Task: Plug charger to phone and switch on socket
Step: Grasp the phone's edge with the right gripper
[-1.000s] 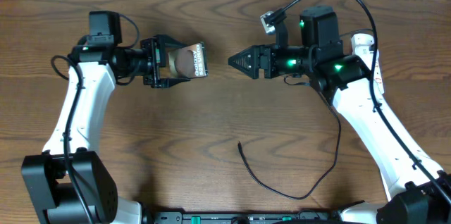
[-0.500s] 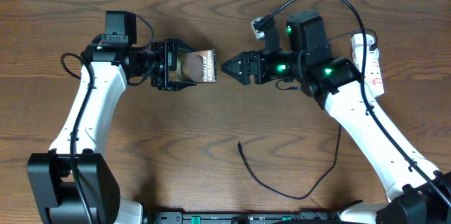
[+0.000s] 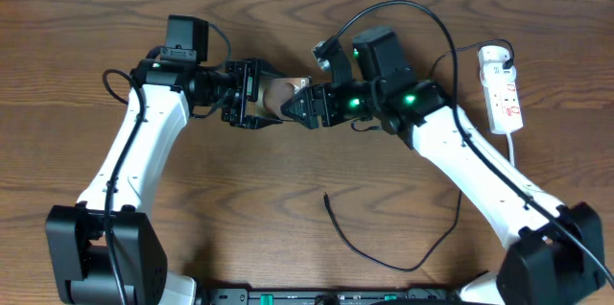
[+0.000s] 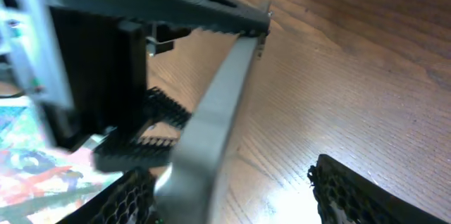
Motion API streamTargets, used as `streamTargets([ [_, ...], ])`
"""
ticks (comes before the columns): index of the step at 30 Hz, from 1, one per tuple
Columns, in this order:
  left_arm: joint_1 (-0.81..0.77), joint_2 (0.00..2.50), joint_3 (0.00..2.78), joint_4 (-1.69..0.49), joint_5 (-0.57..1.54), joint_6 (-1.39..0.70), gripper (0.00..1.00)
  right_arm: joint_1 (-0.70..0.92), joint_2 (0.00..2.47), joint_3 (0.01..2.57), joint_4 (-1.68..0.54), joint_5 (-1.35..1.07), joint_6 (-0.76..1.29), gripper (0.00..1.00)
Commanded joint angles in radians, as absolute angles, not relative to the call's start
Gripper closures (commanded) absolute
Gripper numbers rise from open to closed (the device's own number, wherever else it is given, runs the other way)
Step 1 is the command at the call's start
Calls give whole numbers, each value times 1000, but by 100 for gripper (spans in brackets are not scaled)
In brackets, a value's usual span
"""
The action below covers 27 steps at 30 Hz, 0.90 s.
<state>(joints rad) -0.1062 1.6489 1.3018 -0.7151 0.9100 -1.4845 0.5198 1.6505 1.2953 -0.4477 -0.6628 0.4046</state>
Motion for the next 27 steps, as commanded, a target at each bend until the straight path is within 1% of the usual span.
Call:
streamTargets([
  [1,-126,1634,1326,-717,928,-1472,93,527,1678,1311,-428,-656,392,30],
  [12,-152,1634,1326,-717,881,-1473,93,527,1689,1311,-374,-653,414,35],
  [21,-152,1634,1326,-743,861,-1549,93,532,1689,1311,-361,-626,415,39],
  [24,-152,1634,1326,-743,859,-1570,93,532,1689,1311,-361,-627,425,42],
  [27,-152,1634,1326,-743,858,-1584,93,538,1689,1311,-358,-626,434,42],
])
